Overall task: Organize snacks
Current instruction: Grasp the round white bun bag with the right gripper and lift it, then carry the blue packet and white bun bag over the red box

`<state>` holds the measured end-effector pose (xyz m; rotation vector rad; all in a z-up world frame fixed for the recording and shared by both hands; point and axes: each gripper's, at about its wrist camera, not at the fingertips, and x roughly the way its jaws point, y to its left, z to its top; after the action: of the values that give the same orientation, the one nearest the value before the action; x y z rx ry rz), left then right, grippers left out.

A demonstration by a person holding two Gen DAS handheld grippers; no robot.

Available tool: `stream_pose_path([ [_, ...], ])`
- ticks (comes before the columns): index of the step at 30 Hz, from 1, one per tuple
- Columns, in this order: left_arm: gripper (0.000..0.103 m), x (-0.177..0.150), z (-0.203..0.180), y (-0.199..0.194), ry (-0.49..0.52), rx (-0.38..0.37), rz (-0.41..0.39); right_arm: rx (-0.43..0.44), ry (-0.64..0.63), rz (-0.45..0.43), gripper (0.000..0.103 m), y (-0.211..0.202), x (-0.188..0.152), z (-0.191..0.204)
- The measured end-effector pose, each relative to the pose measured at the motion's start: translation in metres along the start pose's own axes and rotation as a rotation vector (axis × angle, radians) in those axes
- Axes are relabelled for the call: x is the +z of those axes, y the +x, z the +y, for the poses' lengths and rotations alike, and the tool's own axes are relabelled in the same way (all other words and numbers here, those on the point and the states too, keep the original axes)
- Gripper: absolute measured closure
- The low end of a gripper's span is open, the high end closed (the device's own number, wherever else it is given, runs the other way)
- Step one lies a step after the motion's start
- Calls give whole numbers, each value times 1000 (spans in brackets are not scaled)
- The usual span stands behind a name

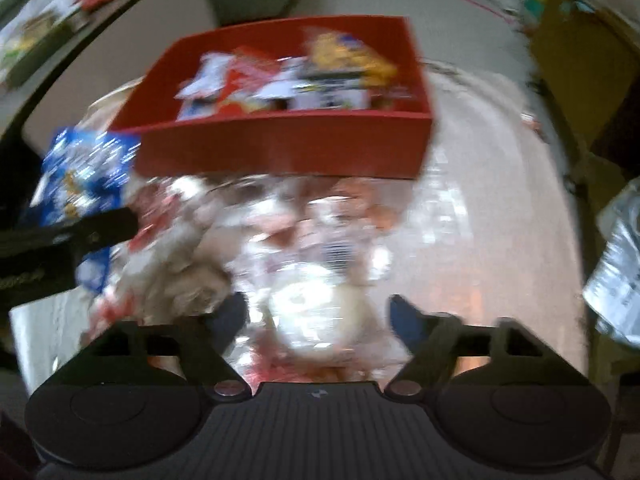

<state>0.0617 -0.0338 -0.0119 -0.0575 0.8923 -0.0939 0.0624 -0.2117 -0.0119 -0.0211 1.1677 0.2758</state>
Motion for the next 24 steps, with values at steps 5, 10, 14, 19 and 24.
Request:
stream_pose_path([
  [5, 48, -2, 0, 3, 5, 2, 14, -79, -47, 91, 29, 33, -3, 6],
  [10, 48, 2, -2, 2, 4, -7, 4, -15, -9, 61, 36, 21, -4, -2],
  [14, 48, 7, -3, -1, 3, -7, -14, 19, 21, -11, 36, 1, 3, -5],
  [19, 48, 20, -2, 0, -11, 1, -41, 58, 55, -112, 36, -27, 19, -13],
  [24, 48, 35, -4, 2, -20, -1, -65, 71, 68, -155, 36, -37, 34, -17],
])
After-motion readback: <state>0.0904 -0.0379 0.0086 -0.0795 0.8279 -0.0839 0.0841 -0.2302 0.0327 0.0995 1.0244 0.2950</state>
